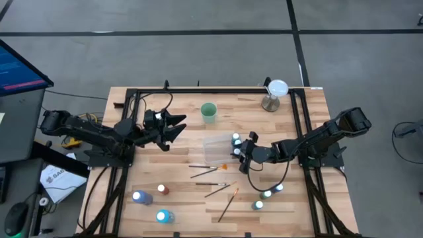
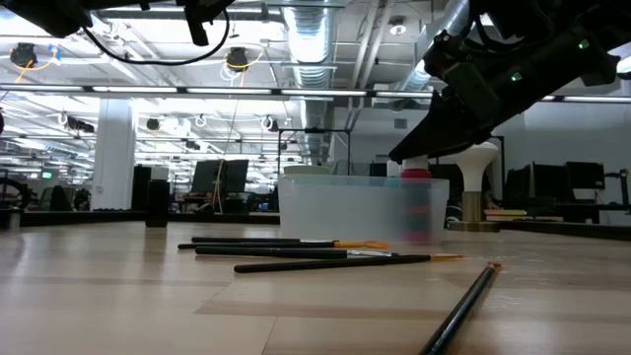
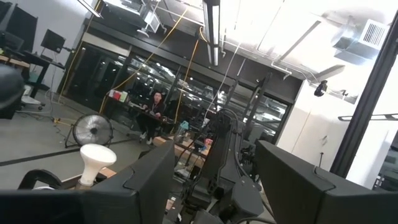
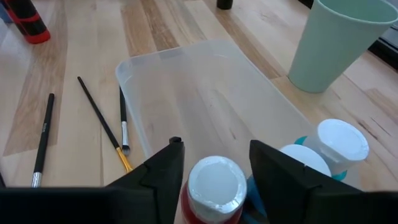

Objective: Pick & Place Paint Supplies
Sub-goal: Put the red paint bottle into the transparent bin, then put the black paint bottle into the transparent bin

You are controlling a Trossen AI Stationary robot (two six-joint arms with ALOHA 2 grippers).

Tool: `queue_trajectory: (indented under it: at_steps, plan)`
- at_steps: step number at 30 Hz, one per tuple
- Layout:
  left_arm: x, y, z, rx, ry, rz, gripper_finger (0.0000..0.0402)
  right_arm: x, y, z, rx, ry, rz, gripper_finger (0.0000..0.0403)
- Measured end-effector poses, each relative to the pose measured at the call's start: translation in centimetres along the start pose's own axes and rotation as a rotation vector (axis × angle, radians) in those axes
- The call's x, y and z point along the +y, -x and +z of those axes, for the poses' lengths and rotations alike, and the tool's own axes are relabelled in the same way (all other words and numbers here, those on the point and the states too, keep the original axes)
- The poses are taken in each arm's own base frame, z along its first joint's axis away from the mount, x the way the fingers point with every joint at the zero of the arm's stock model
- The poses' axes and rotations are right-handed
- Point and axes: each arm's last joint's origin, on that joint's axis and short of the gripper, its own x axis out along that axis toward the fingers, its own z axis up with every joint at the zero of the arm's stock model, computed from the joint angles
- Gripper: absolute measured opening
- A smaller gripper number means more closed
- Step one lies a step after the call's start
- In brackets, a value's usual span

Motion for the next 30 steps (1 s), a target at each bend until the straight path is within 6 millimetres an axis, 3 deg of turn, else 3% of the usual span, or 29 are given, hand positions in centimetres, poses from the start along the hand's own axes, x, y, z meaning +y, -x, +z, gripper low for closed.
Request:
queue_trajectory:
  at_steps: [7, 18, 25, 30]
  plan:
    - [0.0, 0.0, 0.0, 0.0, 0.0, 0.0, 0.0218, 0.2, 0.2, 0.6, -0.017, 0.006, 0.017, 0.0199]
    - [0.0, 0.0, -0.1, 0.005, 0.011, 0.002, 0.0218, 1.1, 2.7, 6.5, -0.15, 0.037, 0.177, 0.0193]
    - [0.5, 0.0, -0.8, 0.081, 0.03, 0.039, 0.0218, -0.3, 7.3, 11.7, -0.25, 0.098, 0.183, 0.0186]
    - [1.3, 0.0, -1.2, 0.146, 0.069, 0.079, 0.0218, -2.9, 12.7, 15.4, -0.356, 0.092, 0.176, 0.018]
